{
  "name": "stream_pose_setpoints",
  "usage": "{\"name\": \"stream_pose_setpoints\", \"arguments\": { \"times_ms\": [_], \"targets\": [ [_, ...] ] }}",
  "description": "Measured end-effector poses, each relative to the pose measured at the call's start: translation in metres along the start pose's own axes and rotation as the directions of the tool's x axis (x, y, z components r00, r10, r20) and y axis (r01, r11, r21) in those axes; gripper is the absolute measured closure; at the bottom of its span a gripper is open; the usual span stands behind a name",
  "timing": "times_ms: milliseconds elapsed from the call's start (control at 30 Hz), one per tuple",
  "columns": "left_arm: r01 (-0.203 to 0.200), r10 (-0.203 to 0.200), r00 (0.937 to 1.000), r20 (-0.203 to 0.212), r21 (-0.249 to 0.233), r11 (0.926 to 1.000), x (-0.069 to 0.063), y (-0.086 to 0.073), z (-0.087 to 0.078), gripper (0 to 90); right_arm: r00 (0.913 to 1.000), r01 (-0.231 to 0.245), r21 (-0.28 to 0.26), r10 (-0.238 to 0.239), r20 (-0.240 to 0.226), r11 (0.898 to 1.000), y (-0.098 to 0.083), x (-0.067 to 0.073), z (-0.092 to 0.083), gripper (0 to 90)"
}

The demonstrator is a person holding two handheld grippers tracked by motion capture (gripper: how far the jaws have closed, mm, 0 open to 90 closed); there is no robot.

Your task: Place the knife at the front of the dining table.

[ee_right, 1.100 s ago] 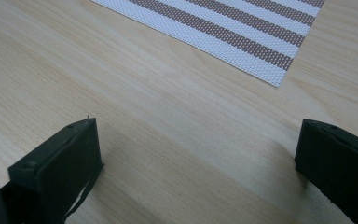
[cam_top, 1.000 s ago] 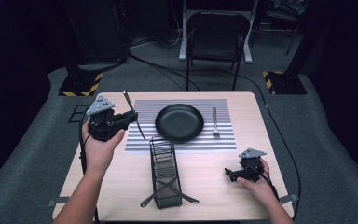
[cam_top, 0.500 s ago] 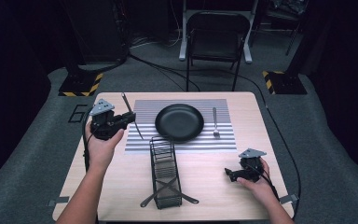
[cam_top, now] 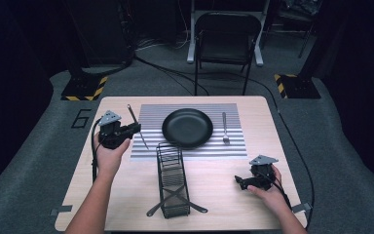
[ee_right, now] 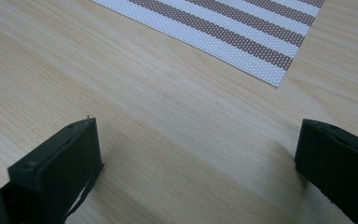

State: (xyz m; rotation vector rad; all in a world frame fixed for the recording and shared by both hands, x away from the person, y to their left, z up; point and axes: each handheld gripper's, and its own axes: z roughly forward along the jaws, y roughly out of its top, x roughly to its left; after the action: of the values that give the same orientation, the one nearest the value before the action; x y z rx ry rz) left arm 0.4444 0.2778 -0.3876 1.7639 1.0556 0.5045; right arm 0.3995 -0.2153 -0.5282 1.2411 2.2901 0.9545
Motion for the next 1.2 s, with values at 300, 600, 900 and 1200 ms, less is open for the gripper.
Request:
{"name": "stream_pose_setpoints", "arguments": {
  "times_ms": [300,600,900,1200],
  "targets": [
    [-0.009,0.009,0.9999,-0.009,0.017,0.9998,0.007,-0.011,0.013,80.8,1.0000,0.000,0.001,0.000,-0.001,1.000,0.000,0.000,0.000,0.0],
    [-0.005,0.005,1.0000,-0.004,0.013,0.9999,0.011,-0.021,0.019,80.8,1.0000,0.000,0.000,0.000,0.000,1.000,0.000,0.000,0.000,0.0],
    [-0.003,0.003,1.0000,-0.006,0.018,0.9998,0.013,-0.033,0.022,80.7,1.0000,0.000,0.000,0.000,0.000,1.000,0.000,0.000,0.000,0.0],
    [0.019,-0.019,0.9997,-0.014,0.024,0.9995,0.016,-0.039,0.011,80.8,1.0000,0.000,0.000,0.000,0.002,1.000,0.000,0.000,0.000,0.0]
  ]
}}
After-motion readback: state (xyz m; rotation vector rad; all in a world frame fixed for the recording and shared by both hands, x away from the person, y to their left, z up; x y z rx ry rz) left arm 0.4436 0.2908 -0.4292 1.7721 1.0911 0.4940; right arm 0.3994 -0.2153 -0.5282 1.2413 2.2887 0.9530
